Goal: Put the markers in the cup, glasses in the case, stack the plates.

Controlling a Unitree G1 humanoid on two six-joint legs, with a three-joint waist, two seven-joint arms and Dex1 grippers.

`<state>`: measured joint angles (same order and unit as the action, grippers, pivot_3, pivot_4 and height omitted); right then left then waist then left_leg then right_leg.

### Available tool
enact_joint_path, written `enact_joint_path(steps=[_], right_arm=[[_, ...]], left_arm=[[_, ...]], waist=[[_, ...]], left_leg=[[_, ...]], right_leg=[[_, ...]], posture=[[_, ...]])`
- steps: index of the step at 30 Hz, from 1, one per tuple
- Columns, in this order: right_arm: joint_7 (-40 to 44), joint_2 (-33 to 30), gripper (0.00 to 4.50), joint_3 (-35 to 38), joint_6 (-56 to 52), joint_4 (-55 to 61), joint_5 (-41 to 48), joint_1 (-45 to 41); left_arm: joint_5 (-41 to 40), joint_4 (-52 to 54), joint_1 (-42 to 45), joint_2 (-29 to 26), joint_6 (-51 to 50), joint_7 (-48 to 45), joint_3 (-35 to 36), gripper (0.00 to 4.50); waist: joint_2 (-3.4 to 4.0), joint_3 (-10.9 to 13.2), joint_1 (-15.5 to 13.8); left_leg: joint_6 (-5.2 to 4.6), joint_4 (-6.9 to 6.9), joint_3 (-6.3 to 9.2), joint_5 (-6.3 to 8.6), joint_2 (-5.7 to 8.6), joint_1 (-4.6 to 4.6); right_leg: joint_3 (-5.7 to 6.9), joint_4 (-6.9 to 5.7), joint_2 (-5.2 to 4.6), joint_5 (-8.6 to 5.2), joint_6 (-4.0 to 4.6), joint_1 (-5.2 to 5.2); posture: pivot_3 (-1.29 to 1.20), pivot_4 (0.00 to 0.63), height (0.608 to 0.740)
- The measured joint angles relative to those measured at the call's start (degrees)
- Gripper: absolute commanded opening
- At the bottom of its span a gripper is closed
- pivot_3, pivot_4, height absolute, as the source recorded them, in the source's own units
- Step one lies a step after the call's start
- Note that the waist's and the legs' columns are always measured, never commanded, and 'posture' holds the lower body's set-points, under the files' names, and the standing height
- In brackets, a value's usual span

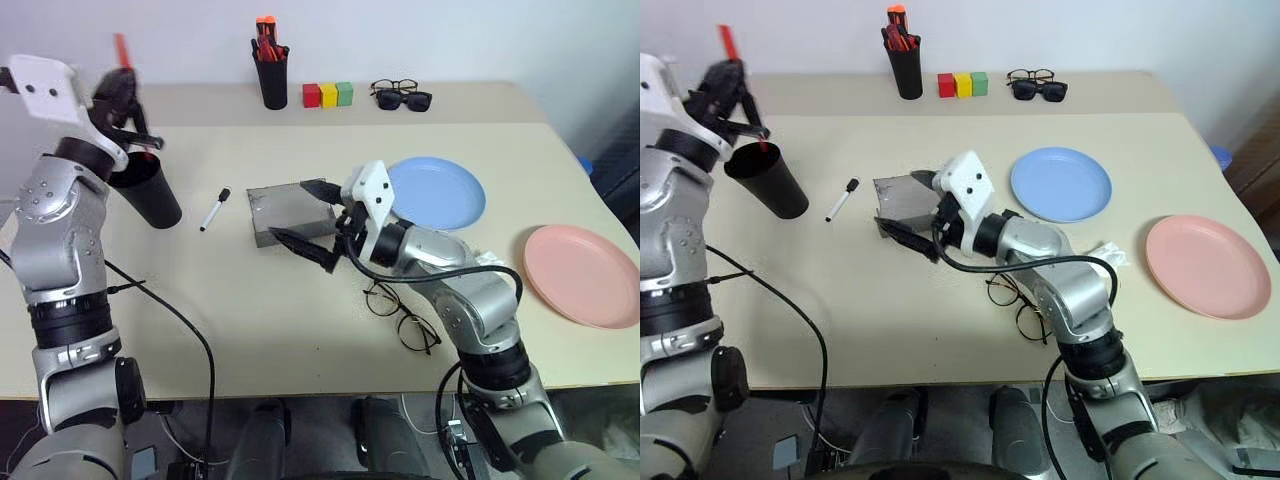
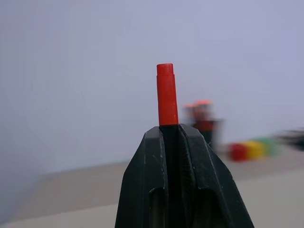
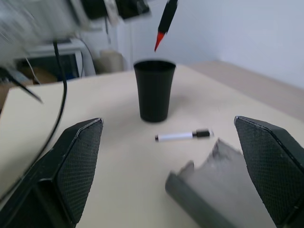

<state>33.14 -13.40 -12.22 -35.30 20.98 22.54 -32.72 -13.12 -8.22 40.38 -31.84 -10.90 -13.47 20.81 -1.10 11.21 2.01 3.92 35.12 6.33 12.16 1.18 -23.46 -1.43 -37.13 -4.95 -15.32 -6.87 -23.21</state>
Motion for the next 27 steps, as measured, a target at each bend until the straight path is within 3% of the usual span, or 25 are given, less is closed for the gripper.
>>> enact_joint_path(steps=[7,10,13,17,19,20,23,24,27], right_arm=[[0.35,0.00,4.50,-0.67,0.75,-0.85,-0.38,0.05],[0.36,-0.11,4.50,-0.68,0.75,-0.85,-0.41,0.07],[0.32,-0.22,4.50,-0.66,0.75,-0.85,-0.43,0.11],[0.13,-0.63,4.50,-0.63,0.74,-0.83,-0.44,0.43],[0.10,-1.01,4.50,-0.60,0.74,-0.84,-0.47,0.53],[0.10,-1.28,4.50,-0.54,0.75,-0.83,-0.47,0.55],[0.11,-1.52,4.50,-0.42,0.81,-0.84,-0.51,0.58],[0.12,-1.58,4.50,-0.40,0.84,-0.85,-0.53,0.58],[0.12,-1.90,4.50,-0.26,0.90,-0.90,-0.85,0.60]], left_arm=[[3.97,-15.48,0.95,2.59,11.71,3.00,-1.85,0.04],[4.46,-18.98,0.98,2.78,13.51,3.05,-2.17,1.15],[4.62,-20.34,0.99,3.31,14.43,3.52,-2.30,2.56],[3.32,-17.99,2.21,3.89,14.65,2.03,-2.67,2.56],[0.80,-12.05,2.56,4.17,10.98,-1.67,-4.57,2.56],[-0.18,-8.21,2.60,4.17,7.79,-4.11,-6.51,2.83],[0.65,-1.57,2.59,3.50,-4.42,-6.71,-13.08,3.87],[1.52,-0.69,2.55,3.45,-9.20,-6.43,-15.17,4.48],[2.67,-0.98,2.71,4.41,-19.53,-3.27,-16.68,4.48]], waist=[[-0.01,0.00,-0.01],[-0.01,0.00,0.33],[-0.01,0.00,0.49],[-0.01,0.00,0.33],[-0.02,0.00,0.09],[-0.02,0.00,0.03],[0.00,-0.01,0.33],[0.00,0.00,0.59],[0.01,0.01,1.37]], left_leg=[[0.00,0.02,0.01,0.00,0.02,-0.03],[0.00,0.02,0.02,0.00,0.01,-0.03],[0.00,0.02,0.04,0.00,0.00,-0.03],[0.00,0.03,0.04,0.00,0.01,-0.05],[0.00,0.05,0.05,0.00,0.02,-0.07],[0.00,0.05,0.04,0.00,0.03,-0.07],[0.00,0.05,0.04,0.00,0.03,-0.02],[0.00,0.05,0.05,0.00,0.01,-0.02],[-0.01,0.02,0.10,0.00,-0.10,0.01]], right_leg=[[0.02,-0.02,-0.01,0.00,-0.01,-0.01],[0.01,-0.06,0.00,0.00,-0.01,-0.02],[0.02,-0.08,0.02,0.00,-0.01,-0.04],[0.02,-0.07,0.00,0.00,-0.01,-0.02],[0.03,-0.05,-0.02,0.00,-0.01,-0.01],[0.03,-0.05,-0.03,0.00,-0.01,0.01],[0.01,-0.09,0.00,0.00,-0.02,0.02],[0.01,-0.12,0.04,0.00,-0.02,0.00],[-0.01,-0.17,0.18,-0.01,0.00,-0.05]], posture=[[0.00,0.150,0.740],[0.00,0.150,0.740],[0.00,0.150,0.740],[0.00,0.150,0.740],[0.00,0.150,0.740],[0.00,0.150,0.740],[0.00,0.150,0.740],[0.00,0.150,0.740],[0.00,0.150,0.740]])
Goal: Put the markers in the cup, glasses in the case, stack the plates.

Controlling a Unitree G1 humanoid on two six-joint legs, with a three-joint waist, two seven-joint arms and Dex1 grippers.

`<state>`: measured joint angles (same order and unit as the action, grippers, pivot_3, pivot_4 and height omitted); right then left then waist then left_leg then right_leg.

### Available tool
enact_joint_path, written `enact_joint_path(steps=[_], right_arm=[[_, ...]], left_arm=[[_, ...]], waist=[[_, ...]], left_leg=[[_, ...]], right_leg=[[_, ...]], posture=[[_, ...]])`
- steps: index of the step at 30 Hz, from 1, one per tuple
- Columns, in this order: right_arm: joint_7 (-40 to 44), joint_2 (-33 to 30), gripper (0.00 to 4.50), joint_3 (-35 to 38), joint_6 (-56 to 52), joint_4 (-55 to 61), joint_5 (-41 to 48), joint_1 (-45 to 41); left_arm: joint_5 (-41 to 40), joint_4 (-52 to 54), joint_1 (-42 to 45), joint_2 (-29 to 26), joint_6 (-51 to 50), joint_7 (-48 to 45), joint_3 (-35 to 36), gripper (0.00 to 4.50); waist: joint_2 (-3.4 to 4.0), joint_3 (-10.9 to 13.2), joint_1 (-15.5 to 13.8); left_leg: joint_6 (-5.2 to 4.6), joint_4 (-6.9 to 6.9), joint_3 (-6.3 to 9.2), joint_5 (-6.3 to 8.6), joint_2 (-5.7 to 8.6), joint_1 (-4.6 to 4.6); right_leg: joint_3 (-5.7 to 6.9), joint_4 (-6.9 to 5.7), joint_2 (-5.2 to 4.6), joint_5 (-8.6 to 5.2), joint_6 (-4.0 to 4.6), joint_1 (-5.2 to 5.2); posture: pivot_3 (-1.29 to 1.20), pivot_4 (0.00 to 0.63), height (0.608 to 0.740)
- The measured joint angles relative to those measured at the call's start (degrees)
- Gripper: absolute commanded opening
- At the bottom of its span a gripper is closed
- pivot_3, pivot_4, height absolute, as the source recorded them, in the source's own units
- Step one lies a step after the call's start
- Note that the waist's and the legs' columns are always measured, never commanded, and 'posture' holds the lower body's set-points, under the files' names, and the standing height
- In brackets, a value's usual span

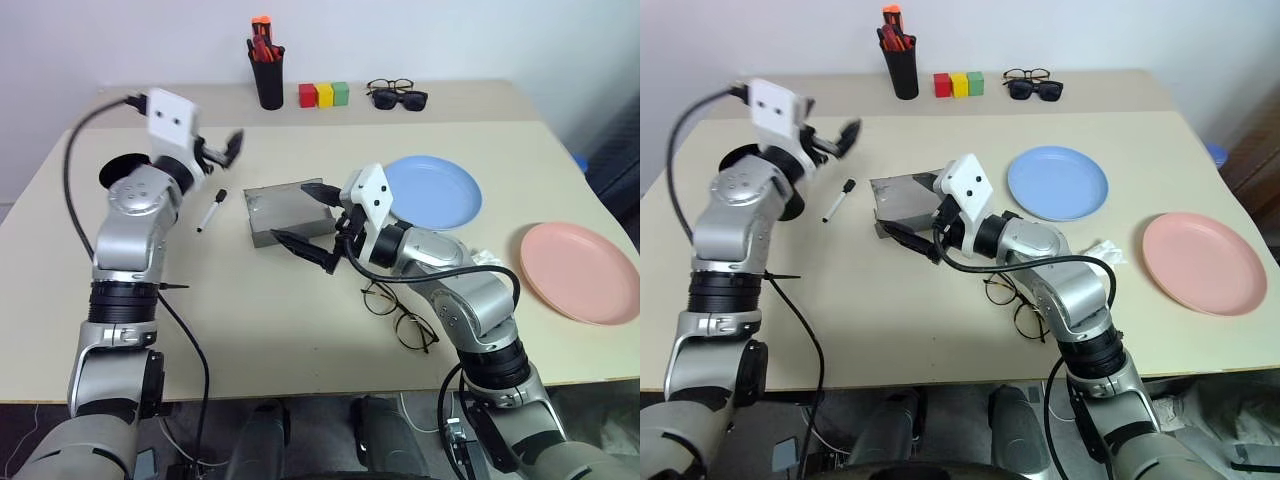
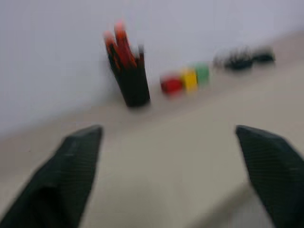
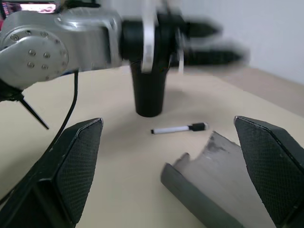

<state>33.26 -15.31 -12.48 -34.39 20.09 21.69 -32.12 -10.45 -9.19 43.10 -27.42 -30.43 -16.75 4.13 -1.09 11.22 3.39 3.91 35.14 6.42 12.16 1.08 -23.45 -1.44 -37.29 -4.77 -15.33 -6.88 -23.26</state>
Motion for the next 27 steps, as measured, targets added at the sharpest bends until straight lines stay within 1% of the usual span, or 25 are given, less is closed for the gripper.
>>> enact_joint_path(steps=[2,4,6,9,12,13,15,17,22,25,27], right_arm=[[0.03,-0.03,4.50,0.03,0.10,-0.09,-0.14,0.03],[0.17,0.00,4.50,0.01,0.29,-0.11,-0.17,0.07],[0.30,0.01,4.50,0.00,0.41,-0.11,-0.19,0.11],[0.34,0.01,4.50,-0.03,0.50,-0.11,-0.21,0.18],[0.36,0.04,4.50,-0.06,0.56,-0.12,-0.27,0.22],[0.36,0.07,4.50,-0.07,0.57,-0.12,-0.34,0.22],[0.36,0.11,4.50,-0.09,0.60,-0.11,-0.47,0.22],[0.36,0.11,4.50,-0.09,0.60,-0.11,-0.63,0.22],[0.48,0.10,4.50,-0.09,0.61,-0.11,-0.64,0.22],[0.73,0.13,4.50,-0.09,0.65,-0.11,-0.63,0.22],[0.90,0.13,4.50,-0.10,0.72,-0.12,-0.63,0.23]], left_arm=[[0.73,-3.69,2.09,0.40,-6.46,2.35,-0.15,4.48],[1.80,-9.34,4.63,0.38,-10.86,4.78,0.09,4.48],[2.36,-13.99,5.97,0.36,-13.28,6.02,0.92,4.48],[2.47,-20.55,7.76,0.35,-16.39,5.40,1.17,4.48],[2.55,-26.17,10.32,0.35,-17.14,4.10,1.08,4.48],[2.52,-27.61,11.53,0.34,-17.41,3.48,1.15,4.24],[2.56,-29.20,12.40,0.34,-17.43,2.63,1.14,3.56],[2.60,-30.35,13.02,0.34,-17.42,1.88,1.12,2.61],[2.60,-30.84,13.21,0.34,-17.36,0.40,1.12,0.03],[3.18,-30.59,12.68,0.35,-16.04,-0.18,0.87,0.03],[3.85,-28.97,10.73,0.39,-12.02,-0.78,0.29,0.03]], waist=[[0.00,0.00,0.07],[0.00,0.00,0.14],[-0.01,0.00,0.13],[-0.01,0.00,-0.19],[-0.01,0.01,-0.61],[-0.01,0.00,-0.75],[-0.01,0.00,-0.78],[-0.01,0.00,-0.75],[-0.01,0.00,-0.77],[-0.01,0.00,-0.79],[-0.01,0.00,-0.79]], left_leg=[[0.00,0.01,0.06,0.00,-0.01,0.00],[0.00,0.02,0.05,0.00,0.00,0.00],[0.00,0.02,0.05,0.00,0.00,0.00],[0.00,0.01,0.05,0.00,0.00,-0.01],[0.01,0.02,0.04,0.00,0.00,-0.03],[0.01,0.02,0.04,0.00,0.00,-0.03],[0.01,0.01,0.03,0.00,0.00,-0.02],[0.01,0.01,0.03,-0.01,0.00,-0.02],[0.01,0.01,0.03,-0.01,0.00,-0.01],[0.02,0.01,0.02,-0.01,0.00,-0.02],[0.02,0.00,0.02,-0.01,0.00,-0.02]], right_leg=[[0.01,-0.03,0.05,0.00,0.00,-0.01],[0.01,-0.03,0.04,0.00,0.00,-0.01],[0.01,-0.01,0.03,0.00,0.00,0.00],[0.01,0.00,0.03,0.00,0.00,0.00],[0.01,0.02,0.02,0.00,0.00,0.00],[0.01,0.03,0.02,0.00,0.00,0.00],[0.01,0.03,0.01,0.00,0.00,0.00],[0.00,0.03,0.01,0.00,0.00,0.00],[0.00,0.02,0.01,0.00,0.00,0.00],[0.01,0.02,0.01,0.00,0.00,0.00],[0.00,0.04,0.00,0.00,0.00,0.00]], posture=[[0.00,0.150,0.740],[0.00,0.150,0.740],[0.00,0.150,0.740],[0.00,0.150,0.740],[0.00,0.150,0.740],[0.00,0.150,0.740],[0.00,0.150,0.740],[0.00,0.150,0.740],[0.00,0.150,0.740],[0.00,0.150,0.740],[0.00,0.150,0.740]])
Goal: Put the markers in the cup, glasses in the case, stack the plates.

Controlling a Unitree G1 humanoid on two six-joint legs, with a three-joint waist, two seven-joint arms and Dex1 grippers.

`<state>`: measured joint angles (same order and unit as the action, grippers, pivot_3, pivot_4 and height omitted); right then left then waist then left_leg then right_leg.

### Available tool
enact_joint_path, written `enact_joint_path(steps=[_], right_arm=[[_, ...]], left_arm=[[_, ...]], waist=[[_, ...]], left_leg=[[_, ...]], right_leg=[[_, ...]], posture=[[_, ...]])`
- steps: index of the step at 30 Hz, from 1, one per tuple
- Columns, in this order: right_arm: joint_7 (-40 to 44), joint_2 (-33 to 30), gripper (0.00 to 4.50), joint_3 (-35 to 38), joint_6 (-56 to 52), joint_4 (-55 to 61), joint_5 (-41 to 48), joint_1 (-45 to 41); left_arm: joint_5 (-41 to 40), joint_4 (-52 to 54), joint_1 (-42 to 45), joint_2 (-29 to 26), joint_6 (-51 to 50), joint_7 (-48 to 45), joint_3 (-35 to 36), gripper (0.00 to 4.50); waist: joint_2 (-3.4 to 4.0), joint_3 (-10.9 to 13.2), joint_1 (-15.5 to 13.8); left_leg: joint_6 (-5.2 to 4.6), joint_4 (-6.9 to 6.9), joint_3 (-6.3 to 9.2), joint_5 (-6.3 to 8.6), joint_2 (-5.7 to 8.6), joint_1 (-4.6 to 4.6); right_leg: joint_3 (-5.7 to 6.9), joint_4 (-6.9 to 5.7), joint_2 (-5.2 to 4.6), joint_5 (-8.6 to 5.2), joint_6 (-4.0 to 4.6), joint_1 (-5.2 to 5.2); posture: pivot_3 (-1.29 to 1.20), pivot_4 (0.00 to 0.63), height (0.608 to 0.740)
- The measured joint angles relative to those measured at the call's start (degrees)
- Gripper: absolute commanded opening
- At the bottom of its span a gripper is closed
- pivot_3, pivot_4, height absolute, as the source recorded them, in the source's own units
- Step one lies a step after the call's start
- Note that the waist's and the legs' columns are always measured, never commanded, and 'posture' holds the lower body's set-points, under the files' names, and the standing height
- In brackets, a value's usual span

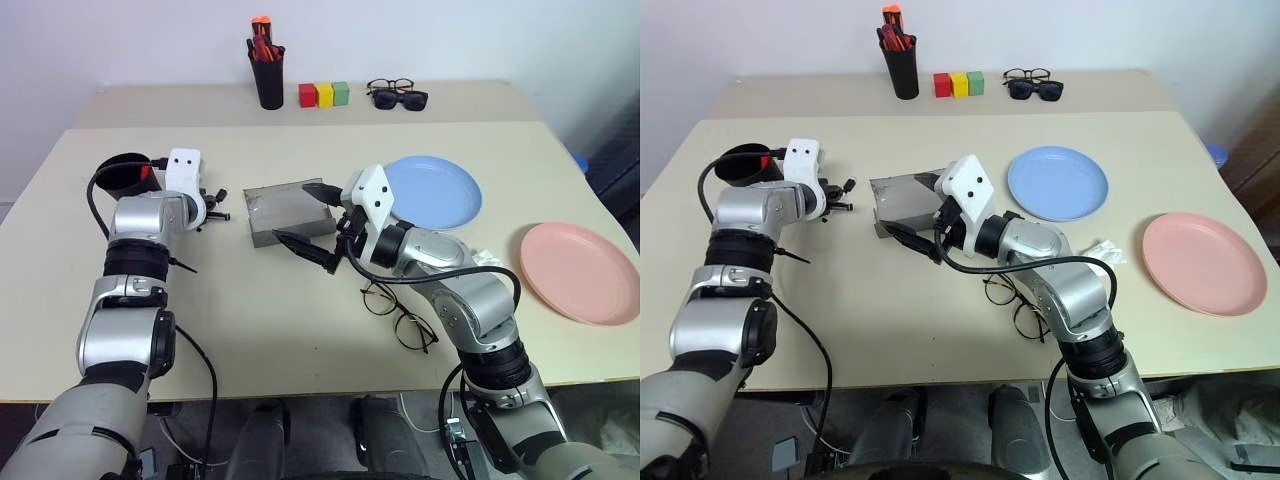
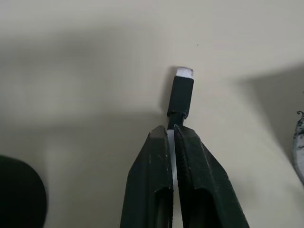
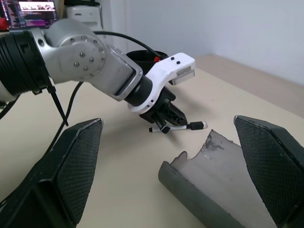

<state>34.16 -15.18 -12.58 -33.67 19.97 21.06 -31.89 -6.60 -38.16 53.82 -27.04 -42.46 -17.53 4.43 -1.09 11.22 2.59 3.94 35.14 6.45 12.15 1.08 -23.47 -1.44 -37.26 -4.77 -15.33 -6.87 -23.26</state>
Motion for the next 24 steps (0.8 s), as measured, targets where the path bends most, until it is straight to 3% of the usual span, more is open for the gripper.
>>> enact_joint_path(steps=[5,10,13,17,24], right_arm=[[0.41,0.18,4.50,-0.04,0.40,-0.15,-0.04,-0.02],[0.93,0.31,4.50,-0.07,0.82,-0.60,-0.05,-0.03],[1.08,0.31,4.50,-0.06,1.00,-0.67,-0.08,-0.03],[1.20,0.42,4.50,-0.11,1.23,-1.31,-0.10,-0.05],[1.67,0.44,4.50,-0.13,1.55,-1.33,-0.11,-0.06]], left_arm=[[0.92,11.33,-4.76,2.37,20.49,1.62,0.43,0.03],[-2.14,20.97,-5.01,1.78,15.00,-0.87,2.16,0.03],[-1.73,20.44,-6.63,1.68,7.46,-0.72,0.82,0.94],[0.27,16.84,-6.58,1.76,-1.81,2.89,-0.74,2.90],[0.36,6.44,-1.11,0.98,-8.25,5.13,1.78,2.90]], waist=[[-0.03,0.01,-0.64],[-0.02,0.00,-0.34],[-0.01,0.00,0.07],[-0.02,0.00,0.02],[-0.02,0.00,-0.10]], left_leg=[[0.11,0.01,0.00,-0.06,0.03,-0.12],[0.10,0.00,-0.03,-0.06,0.09,-0.07],[0.10,0.00,-0.02,-0.06,0.07,-0.03],[0.09,0.02,0.01,-0.06,0.06,-0.04],[0.10,0.02,0.01,-0.06,0.06,-0.04]], right_leg=[[0.00,0.04,-0.09,0.01,0.01,-0.08],[0.01,0.01,-0.12,0.01,0.00,-0.04],[0.00,-0.03,-0.07,0.01,0.00,-0.03],[0.00,-0.04,-0.05,0.00,0.00,-0.04],[0.01,-0.03,-0.06,0.00,0.00,-0.03]], posture=[[0.00,0.150,0.740],[0.00,0.150,0.740],[0.00,0.150,0.740],[0.00,0.150,0.740],[0.00,0.150,0.740]])
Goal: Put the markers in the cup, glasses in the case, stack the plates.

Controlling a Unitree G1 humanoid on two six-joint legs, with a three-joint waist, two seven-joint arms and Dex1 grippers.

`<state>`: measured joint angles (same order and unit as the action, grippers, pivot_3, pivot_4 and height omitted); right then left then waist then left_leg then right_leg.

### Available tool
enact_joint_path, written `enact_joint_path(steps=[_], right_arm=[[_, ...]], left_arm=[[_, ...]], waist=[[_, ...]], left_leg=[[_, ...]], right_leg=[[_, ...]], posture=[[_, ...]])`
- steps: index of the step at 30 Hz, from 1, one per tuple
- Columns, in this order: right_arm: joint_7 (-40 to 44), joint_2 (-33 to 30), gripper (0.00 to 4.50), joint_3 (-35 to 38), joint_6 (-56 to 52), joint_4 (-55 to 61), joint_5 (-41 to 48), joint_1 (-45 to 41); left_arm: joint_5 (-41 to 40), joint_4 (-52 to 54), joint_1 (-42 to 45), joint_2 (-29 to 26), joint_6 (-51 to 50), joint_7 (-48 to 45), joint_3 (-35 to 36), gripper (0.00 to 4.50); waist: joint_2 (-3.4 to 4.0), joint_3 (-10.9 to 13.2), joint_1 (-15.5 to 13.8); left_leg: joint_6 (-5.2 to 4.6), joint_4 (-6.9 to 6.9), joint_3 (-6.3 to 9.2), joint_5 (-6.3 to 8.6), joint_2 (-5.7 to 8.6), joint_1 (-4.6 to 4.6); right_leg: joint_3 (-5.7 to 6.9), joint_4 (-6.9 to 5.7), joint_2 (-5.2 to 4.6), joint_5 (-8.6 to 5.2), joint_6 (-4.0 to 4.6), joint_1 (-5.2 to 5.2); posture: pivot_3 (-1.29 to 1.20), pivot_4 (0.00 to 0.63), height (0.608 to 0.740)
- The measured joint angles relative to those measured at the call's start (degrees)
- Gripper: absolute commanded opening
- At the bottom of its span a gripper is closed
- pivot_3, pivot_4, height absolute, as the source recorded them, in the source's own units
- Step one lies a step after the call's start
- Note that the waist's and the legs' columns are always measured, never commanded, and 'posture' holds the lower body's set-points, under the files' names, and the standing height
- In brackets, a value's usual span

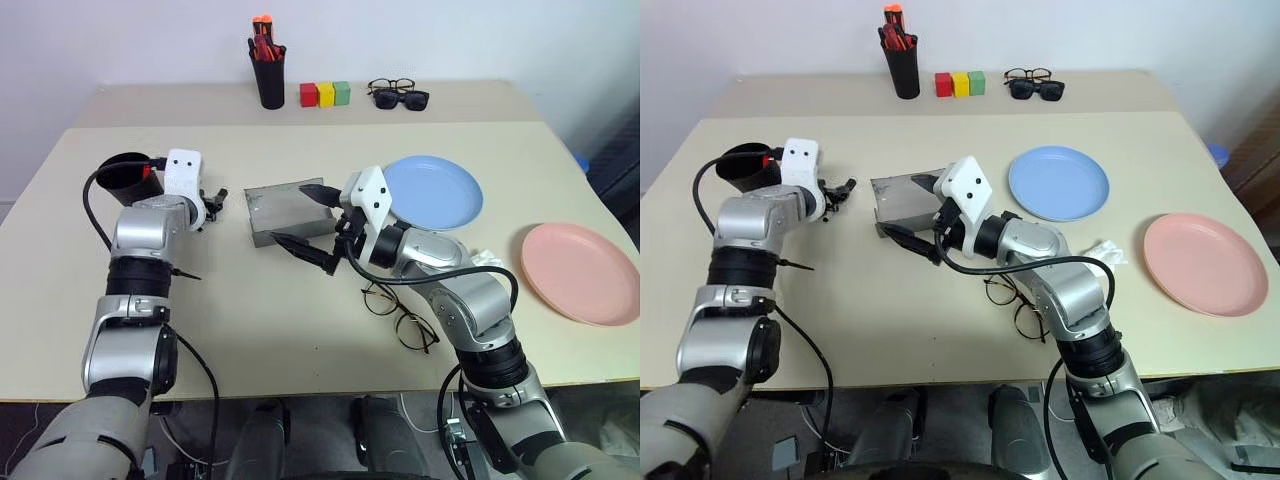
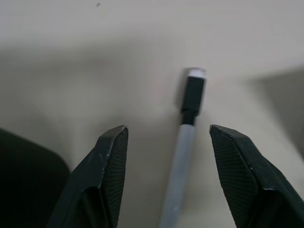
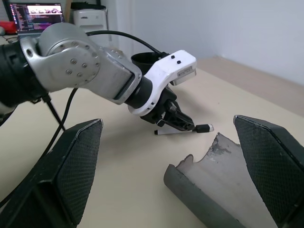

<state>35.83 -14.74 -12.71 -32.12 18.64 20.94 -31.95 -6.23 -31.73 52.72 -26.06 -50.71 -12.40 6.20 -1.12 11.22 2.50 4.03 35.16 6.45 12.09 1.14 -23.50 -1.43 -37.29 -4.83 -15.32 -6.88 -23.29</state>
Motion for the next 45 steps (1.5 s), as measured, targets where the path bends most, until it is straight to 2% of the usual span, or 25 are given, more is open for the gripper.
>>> enact_joint_path(steps=[7,10,14,21,24,27,30,33,36,38,45], right_arm=[[0.03,-0.03,4.50,-0.02,0.01,0.00,-0.03,0.00],[0.03,-0.01,4.50,-0.02,0.01,0.00,-0.04,0.00],[0.02,-0.04,4.50,-0.02,0.01,0.01,-0.05,0.00],[0.02,-0.03,4.50,-0.04,0.01,0.01,-0.10,0.00],[0.02,-0.05,4.50,-0.09,0.03,0.01,-0.24,0.00],[0.02,-0.03,4.50,-0.11,0.03,0.01,-0.38,0.00],[0.03,0.07,4.50,-0.16,0.01,0.07,-0.34,-0.05],[0.03,0.20,4.50,0.15,-0.10,0.07,0.27,-0.21],[0.04,0.92,4.50,1.57,-0.14,0.30,2.13,-1.09],[-0.03,1.53,4.50,2.45,-0.12,0.31,2.83,-1.84],[0.05,3.51,4.50,2.32,0.37,-0.01,2.95,-3.75]], left_arm=[[0.01,-7.16,3.36,-0.12,-1.08,-4.49,-1.05,2.90],[0.58,-8.82,4.55,-0.52,-1.56,-6.12,-2.41,2.07],[0.75,-9.26,4.67,-0.66,-1.19,-6.13,-2.57,0.03],[0.60,-7.07,2.99,-0.54,1.49,-6.23,-2.45,0.03],[1.63,1.46,-2.34,-0.51,15.32,-6.70,-3.04,0.03],[1.53,9.24,-4.01,-0.23,25.43,-6.84,-2.33,0.03],[-2.09,18.07,-5.62,0.64,31.80,-5.53,3.31,0.03],[-1.33,21.88,-6.98,-0.56,36.92,1.00,8.54,0.03],[0.89,21.26,-9.67,-2.87,38.94,8.89,14.57,0.03],[1.17,20.34,-11.35,-3.43,39.07,10.11,16.15,0.03],[1.85,13.69,-14.84,-1.52,41.53,10.10,14.35,0.03]], waist=[[0.00,0.00,0.11],[0.01,-0.01,0.09],[0.01,-0.01,0.06],[0.00,0.00,0.04],[-0.01,0.01,-0.10],[-0.01,0.01,-0.33],[-0.01,0.01,-0.05],[0.02,-0.01,0.21],[0.02,-0.01,0.23],[0.01,-0.01,-0.10],[-0.07,-0.05,-1.30]], left_leg=[[0.00,-0.01,0.00,0.00,0.00,0.01],[0.00,-0.01,-0.01,0.00,0.00,0.01],[0.00,-0.01,-0.01,0.00,0.00,0.01],[0.00,-0.01,0.00,0.00,0.00,0.01],[0.05,-0.03,0.00,-0.03,-0.02,-0.05],[0.07,-0.02,-0.01,-0.04,0.00,-0.08],[0.06,-0.02,-0.05,-0.03,0.02,-0.07],[0.06,-0.04,-0.05,-0.03,-0.01,0.02],[0.05,-0.02,-0.04,-0.03,-0.02,0.05],[0.05,-0.01,-0.04,-0.03,-0.01,0.04],[0.05,0.00,-0.02,-0.03,0.04,0.00]], right_leg=[[0.00,-0.02,0.01,0.00,0.00,-0.01],[0.00,-0.02,0.01,0.00,0.00,0.00],[0.00,-0.02,0.00,0.00,0.00,0.00],[0.00,-0.02,0.00,0.00,0.00,-0.01],[0.00,0.02,-0.03,0.01,0.01,-0.06],[-0.01,0.03,-0.07,0.01,0.01,-0.07],[-0.01,0.05,-0.11,0.01,0.01,-0.07],[-0.03,-0.03,-0.05,0.01,0.01,-0.07],[-0.04,-0.07,-0.02,0.01,0.01,-0.04],[-0.03,-0.04,-0.03,0.01,0.01,0.00],[0.01,0.05,-0.07,0.01,0.00,0.04]], posture=[[0.00,0.150,0.740],[0.00,0.150,0.740],[0.00,0.150,0.740],[0.00,0.150,0.740],[0.00,0.150,0.740],[0.00,0.150,0.740],[0.00,0.150,0.740],[0.00,0.150,0.740],[0.00,0.150,0.740],[0.00,0.150,0.740],[0.00,0.150,0.740]])
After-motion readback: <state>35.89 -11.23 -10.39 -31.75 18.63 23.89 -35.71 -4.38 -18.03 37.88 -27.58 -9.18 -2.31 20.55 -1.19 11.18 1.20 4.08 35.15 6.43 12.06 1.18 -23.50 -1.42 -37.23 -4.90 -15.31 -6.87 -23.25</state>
